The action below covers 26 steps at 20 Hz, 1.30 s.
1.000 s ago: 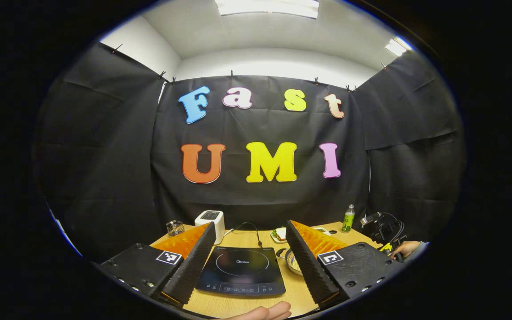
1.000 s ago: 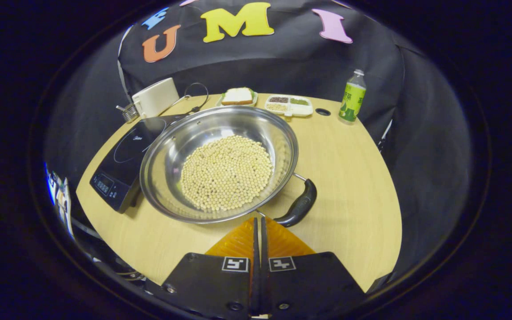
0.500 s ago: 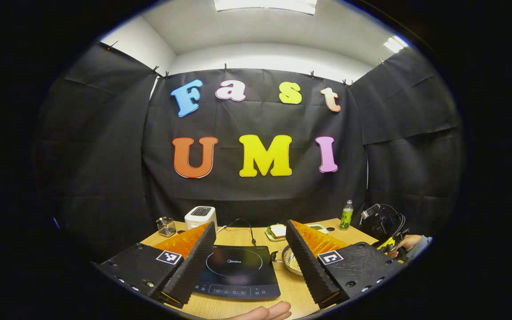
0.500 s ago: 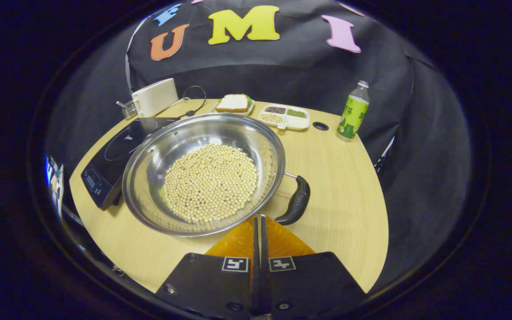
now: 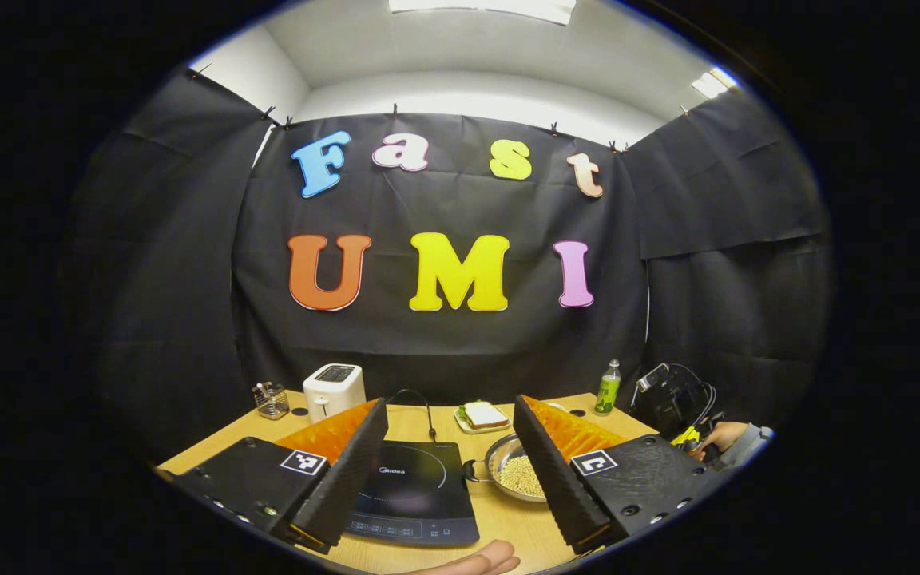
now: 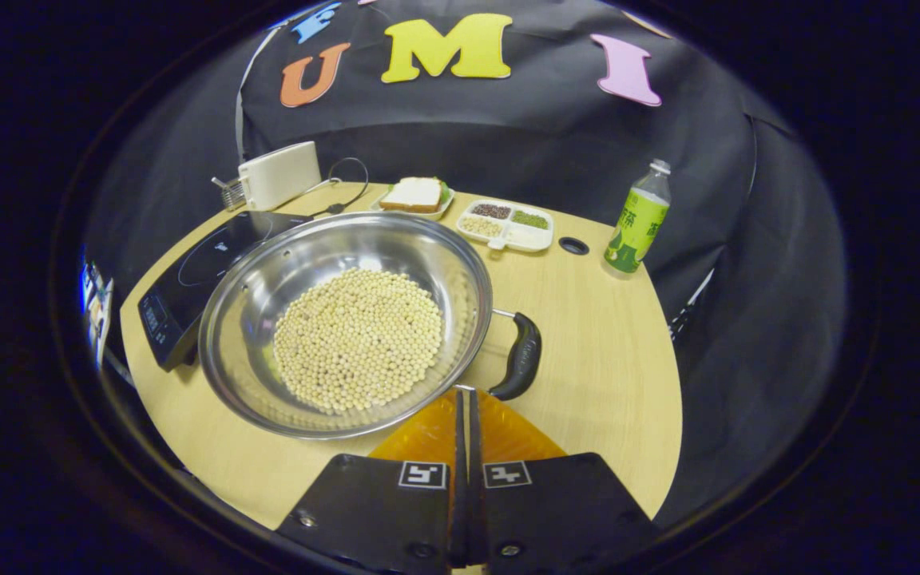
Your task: First push the handle of the pot to place it horizontally, then grasp the pot with both hands and set it on the induction cooktop.
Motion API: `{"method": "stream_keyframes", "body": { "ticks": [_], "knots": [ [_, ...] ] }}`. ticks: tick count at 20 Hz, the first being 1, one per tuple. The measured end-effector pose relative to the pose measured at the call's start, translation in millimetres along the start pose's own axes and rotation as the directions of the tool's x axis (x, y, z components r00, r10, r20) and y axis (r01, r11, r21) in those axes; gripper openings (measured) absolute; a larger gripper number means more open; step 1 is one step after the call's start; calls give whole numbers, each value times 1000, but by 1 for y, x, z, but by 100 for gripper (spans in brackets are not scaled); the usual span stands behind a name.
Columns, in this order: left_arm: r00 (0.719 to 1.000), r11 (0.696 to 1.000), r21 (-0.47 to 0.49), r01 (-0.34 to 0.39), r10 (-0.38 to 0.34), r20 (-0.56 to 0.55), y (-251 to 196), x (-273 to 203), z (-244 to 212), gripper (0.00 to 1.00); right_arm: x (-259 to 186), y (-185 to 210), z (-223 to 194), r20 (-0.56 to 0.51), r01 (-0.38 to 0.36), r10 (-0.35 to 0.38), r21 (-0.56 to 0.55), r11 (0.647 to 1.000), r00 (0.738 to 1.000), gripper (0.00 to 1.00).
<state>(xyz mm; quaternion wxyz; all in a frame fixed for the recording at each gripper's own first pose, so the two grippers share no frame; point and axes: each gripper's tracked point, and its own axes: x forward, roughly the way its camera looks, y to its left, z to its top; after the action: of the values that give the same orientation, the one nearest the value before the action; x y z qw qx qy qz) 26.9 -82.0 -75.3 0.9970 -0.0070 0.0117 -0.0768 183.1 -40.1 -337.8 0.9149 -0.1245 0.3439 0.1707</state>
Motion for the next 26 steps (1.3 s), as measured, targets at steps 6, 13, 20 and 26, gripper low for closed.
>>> {"method": "stream_keyframes", "body": {
  "ticks": [6,13,20,26],
  "knots": [
    [1000,1000,-25,-19,18,-16,2,7,-8,95,-29,3,9,55,48,-51,46,998,997,4],
    [990,998,-51,37,-43,-136,-23,32,-42,95,-70,4,33,174,88,-95,48,995,980,11],
    [943,996,-72,53,-74,-323,-36,90,-107,95,-68,-8,42,213,114,-129,81,990,968,75],
    [870,996,-78,40,-73,-488,-43,132,-169,96,-51,-17,50,175,89,-117,156,984,978,83]
  ]
}}
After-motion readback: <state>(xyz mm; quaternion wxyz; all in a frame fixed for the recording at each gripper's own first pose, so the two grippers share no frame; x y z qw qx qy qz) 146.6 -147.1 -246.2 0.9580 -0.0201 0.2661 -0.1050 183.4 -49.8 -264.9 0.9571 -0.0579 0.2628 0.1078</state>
